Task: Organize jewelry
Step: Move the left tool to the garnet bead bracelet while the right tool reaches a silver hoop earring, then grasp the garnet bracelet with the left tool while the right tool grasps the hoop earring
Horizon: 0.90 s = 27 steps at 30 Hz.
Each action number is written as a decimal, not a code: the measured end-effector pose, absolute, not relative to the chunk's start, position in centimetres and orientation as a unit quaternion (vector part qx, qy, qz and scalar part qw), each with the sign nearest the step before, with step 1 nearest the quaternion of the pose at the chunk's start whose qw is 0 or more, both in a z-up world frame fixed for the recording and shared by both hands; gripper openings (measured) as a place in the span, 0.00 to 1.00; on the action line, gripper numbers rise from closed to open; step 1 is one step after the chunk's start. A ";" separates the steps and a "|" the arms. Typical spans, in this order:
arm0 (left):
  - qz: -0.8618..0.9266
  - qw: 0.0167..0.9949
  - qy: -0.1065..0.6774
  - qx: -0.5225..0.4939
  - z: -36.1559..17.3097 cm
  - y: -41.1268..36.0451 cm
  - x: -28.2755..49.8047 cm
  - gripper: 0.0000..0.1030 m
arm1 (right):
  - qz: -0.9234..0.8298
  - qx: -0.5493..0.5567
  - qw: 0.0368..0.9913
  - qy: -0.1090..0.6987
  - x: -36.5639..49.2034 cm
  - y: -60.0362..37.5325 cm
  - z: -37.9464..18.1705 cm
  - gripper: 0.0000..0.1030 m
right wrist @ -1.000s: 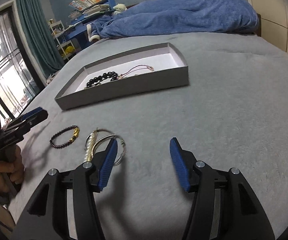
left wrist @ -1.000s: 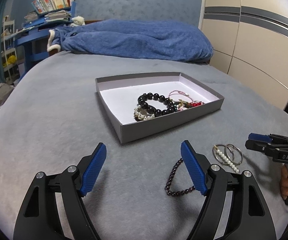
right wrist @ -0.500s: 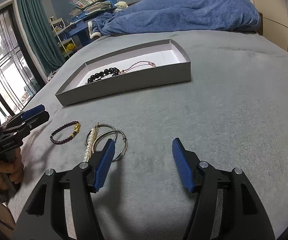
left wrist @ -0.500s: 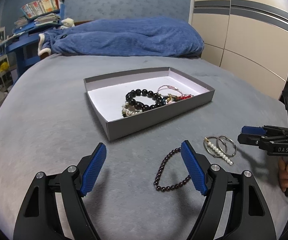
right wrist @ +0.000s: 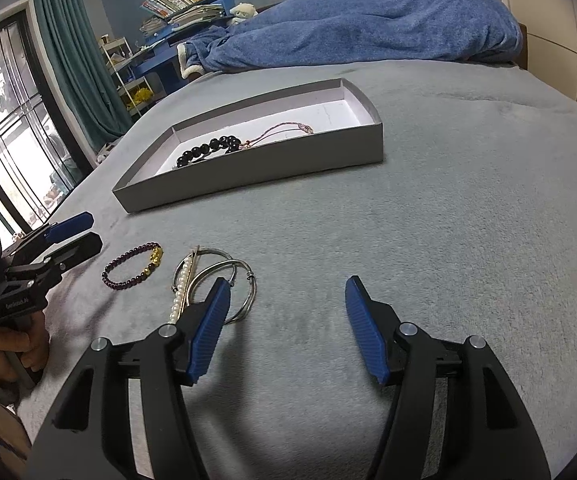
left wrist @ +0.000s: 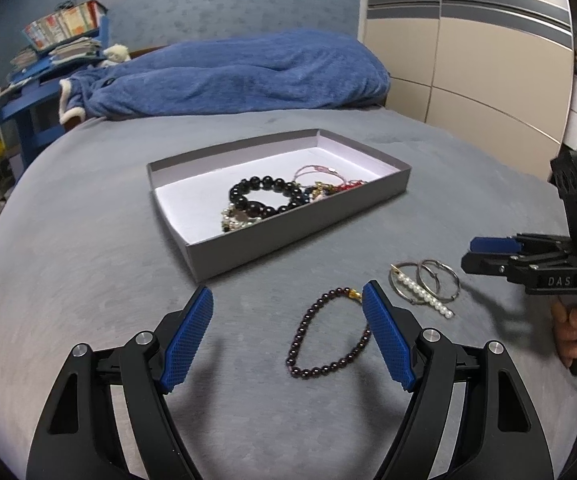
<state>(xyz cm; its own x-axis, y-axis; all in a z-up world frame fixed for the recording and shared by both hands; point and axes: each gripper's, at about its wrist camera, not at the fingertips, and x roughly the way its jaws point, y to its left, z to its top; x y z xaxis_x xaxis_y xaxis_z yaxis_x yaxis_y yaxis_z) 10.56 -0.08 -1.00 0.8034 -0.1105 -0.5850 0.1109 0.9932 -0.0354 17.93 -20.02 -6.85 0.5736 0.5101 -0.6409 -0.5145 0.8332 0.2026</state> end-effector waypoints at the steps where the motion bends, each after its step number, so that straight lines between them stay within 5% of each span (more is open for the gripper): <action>1: -0.060 0.949 0.309 0.004 -1.0 -0.2 10.6 0.75 | 0.290 -0.004 0.887 0.360 17.9 -20.0 -6.8 0.58; 16: -0.090 0.926 0.361 0.061 -2.5 -3.0 12.0 0.74 | 0.297 -0.068 0.874 0.380 18.0 -17.4 -7.4 0.58; 18: -0.089 0.925 0.363 0.067 -2.7 -3.2 12.0 0.72 | 0.294 -0.079 0.872 0.384 18.0 -17.0 -7.6 0.51; 20: -0.088 0.926 0.360 0.072 -2.7 -3.3 11.8 0.68 | 0.294 -0.084 0.871 0.384 18.0 -16.8 -7.7 0.30; 23: -0.088 0.927 0.356 0.076 -2.6 -3.5 11.7 0.65 | 0.298 -0.084 0.871 0.382 17.9 -16.9 -7.7 0.12; 27: -0.088 0.928 0.353 0.078 -2.5 -3.6 11.6 0.65 | 0.288 -0.072 0.878 0.376 17.9 -17.6 -7.6 0.03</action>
